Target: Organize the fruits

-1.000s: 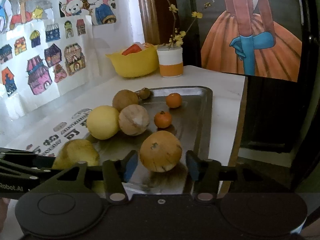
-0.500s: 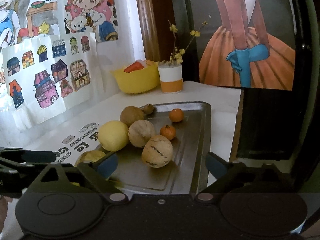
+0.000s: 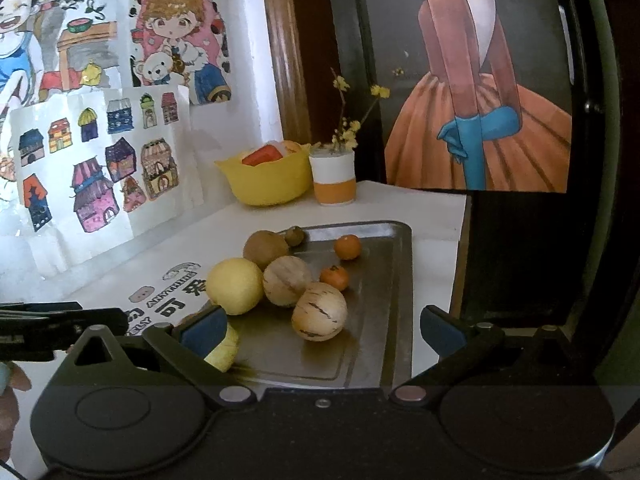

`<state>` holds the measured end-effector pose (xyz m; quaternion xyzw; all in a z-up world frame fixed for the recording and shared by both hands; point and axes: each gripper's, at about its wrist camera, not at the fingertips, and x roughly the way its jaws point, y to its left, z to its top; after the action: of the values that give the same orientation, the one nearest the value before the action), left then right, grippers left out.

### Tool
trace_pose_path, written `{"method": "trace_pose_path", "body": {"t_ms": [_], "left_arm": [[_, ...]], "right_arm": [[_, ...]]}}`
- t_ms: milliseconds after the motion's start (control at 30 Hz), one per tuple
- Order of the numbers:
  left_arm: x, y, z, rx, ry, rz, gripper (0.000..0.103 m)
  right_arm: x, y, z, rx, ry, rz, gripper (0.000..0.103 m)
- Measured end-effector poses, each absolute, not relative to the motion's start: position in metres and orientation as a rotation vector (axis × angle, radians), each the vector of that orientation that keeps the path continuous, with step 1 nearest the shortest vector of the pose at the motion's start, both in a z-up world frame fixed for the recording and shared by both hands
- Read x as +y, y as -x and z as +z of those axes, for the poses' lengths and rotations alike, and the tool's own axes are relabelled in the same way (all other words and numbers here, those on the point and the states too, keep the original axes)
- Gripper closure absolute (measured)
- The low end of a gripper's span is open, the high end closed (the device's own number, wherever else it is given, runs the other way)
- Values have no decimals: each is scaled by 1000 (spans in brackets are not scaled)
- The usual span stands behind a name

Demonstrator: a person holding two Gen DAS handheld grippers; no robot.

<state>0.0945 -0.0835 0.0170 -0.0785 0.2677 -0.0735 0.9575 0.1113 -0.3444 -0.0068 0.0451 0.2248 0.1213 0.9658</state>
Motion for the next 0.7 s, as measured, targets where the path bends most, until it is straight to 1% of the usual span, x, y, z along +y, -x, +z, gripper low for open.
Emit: {"method": "trace_pose_path", "body": {"t_ms": [700], "left_arm": [[-57, -60, 17, 521, 212, -153, 1]], "right_arm": [[-318, -15, 13, 367, 2, 78, 1]]}}
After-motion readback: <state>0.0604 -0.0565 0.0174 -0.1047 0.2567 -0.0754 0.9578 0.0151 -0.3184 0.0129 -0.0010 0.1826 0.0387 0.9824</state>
